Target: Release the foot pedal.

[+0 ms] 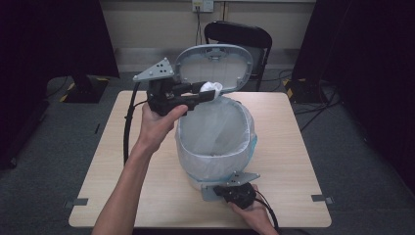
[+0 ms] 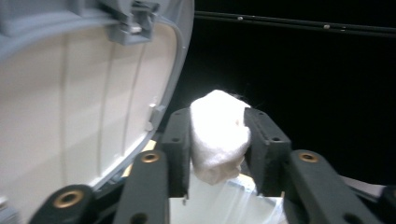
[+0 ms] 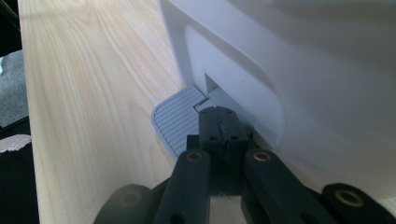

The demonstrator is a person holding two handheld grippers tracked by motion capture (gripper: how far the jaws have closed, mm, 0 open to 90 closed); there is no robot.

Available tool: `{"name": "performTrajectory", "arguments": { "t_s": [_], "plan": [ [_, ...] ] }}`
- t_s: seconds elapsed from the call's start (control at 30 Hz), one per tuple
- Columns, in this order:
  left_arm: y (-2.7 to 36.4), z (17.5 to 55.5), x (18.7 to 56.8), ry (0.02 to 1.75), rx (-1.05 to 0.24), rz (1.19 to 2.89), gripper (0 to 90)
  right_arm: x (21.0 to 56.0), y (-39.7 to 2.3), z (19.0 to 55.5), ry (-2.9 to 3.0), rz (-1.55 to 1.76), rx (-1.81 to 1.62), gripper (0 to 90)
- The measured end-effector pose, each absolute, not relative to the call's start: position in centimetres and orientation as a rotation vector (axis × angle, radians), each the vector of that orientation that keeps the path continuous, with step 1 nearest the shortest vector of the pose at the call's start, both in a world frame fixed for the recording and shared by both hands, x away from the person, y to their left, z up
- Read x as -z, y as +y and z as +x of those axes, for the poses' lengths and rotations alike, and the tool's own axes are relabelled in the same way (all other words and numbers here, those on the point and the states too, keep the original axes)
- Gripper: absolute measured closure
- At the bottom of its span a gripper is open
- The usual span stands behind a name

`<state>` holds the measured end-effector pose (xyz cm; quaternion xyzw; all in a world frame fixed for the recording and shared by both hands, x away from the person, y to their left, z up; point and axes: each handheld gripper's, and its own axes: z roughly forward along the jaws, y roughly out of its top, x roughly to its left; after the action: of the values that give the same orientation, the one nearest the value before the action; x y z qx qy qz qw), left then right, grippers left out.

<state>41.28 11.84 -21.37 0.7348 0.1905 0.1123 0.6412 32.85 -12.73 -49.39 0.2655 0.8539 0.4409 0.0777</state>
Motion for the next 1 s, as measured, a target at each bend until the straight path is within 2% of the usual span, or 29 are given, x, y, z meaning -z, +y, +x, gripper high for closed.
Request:
{"name": "performTrajectory", "arguments": {
  "t_s": [0.17, 0.27, 0.47, 0.73, 1.0],
  "plan": [
    [11.4, 41.7, 21.4, 0.468, -0.247, 1.672, 39.7, 49.4, -12.7, 32.9, 2.558, 0.795, -1.321, 90.0],
    [11.9, 41.6, 21.4, 0.483, -0.278, 1.68, 35.1, 49.4, -12.7, 32.8, 2.558, 0.796, -1.321, 90.0],
    [13.8, 41.3, 21.8, 0.515, -0.273, 1.633, 34.4, 49.4, -12.7, 32.8, 2.56, 0.802, -1.322, 90.0],
    [19.0, 41.3, 23.3, 0.613, -0.35, 1.603, 36.0, 49.3, -12.7, 32.8, 2.556, 0.823, -1.317, 90.0],
    [22.4, 40.9, 25.6, 0.676, -0.391, 1.593, 30.8, 49.3, -12.7, 32.7, 2.553, 0.848, -1.323, 88.0]
  ]
}}
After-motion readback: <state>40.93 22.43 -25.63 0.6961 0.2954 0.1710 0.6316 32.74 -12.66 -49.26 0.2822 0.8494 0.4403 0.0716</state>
